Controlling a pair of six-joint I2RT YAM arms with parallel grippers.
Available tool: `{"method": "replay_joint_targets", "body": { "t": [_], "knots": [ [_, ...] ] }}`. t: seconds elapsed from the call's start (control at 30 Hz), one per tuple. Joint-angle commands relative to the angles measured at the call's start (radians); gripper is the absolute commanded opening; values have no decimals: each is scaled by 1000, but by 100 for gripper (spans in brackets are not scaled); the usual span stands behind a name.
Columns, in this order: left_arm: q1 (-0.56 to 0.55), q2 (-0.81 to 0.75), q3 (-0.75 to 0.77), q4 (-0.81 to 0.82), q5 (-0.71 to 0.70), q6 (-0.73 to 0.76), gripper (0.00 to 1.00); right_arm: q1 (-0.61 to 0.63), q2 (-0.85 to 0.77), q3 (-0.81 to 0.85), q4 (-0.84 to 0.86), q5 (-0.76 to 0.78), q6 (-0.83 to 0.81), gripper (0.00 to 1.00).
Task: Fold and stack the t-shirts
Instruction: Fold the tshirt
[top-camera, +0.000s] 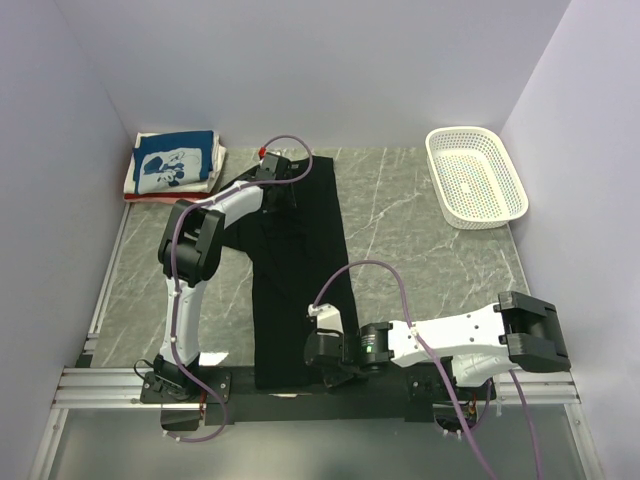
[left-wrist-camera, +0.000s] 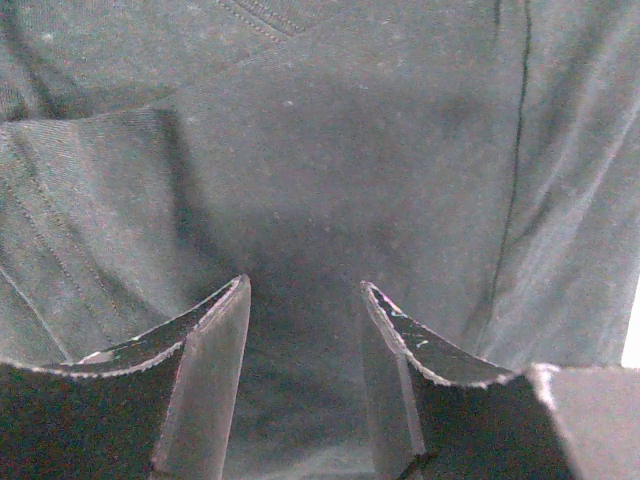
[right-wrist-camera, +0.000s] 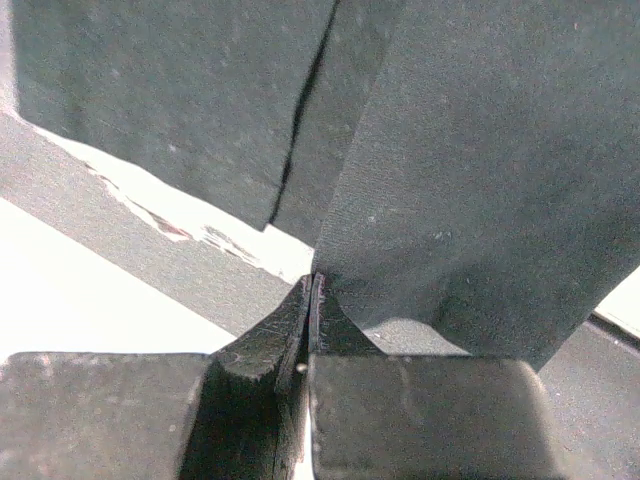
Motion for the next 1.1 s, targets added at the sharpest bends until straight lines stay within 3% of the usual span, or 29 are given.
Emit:
{"method": "replay_joint_targets", "body": {
  "t": [0.0,0.2,0.43,0.5,0.57,0.63,0.73,0.93,1.07],
  "knots": [
    [6,14,32,-5,-11,15,52,17,-34,-19,34,-14,21,0],
    [9,11,40,-10,-9,19,52,18,-14,-22,55,-17,13,0],
    [14,-2,70,-20,-3,33,54,17,-1,-21,89,-40,-7,8],
    [14,-8,76,-19,10,42,56,17,3,-19,91,-45,-7,18],
    [15,-37,73,-8,18,45,60,17,-9,-16,81,-33,-11,35],
    [21,-84,64,3,50,42,62,11,-41,-7,69,-20,-19,43],
    [51,-171,32,24,76,12,63,-26,-102,1,57,4,-39,45],
    [169,-383,-142,17,-9,-110,53,-260,-187,36,172,-63,-186,44],
    [271,-509,-291,3,-107,-192,46,-466,-94,134,340,-200,-336,43]
  ]
}}
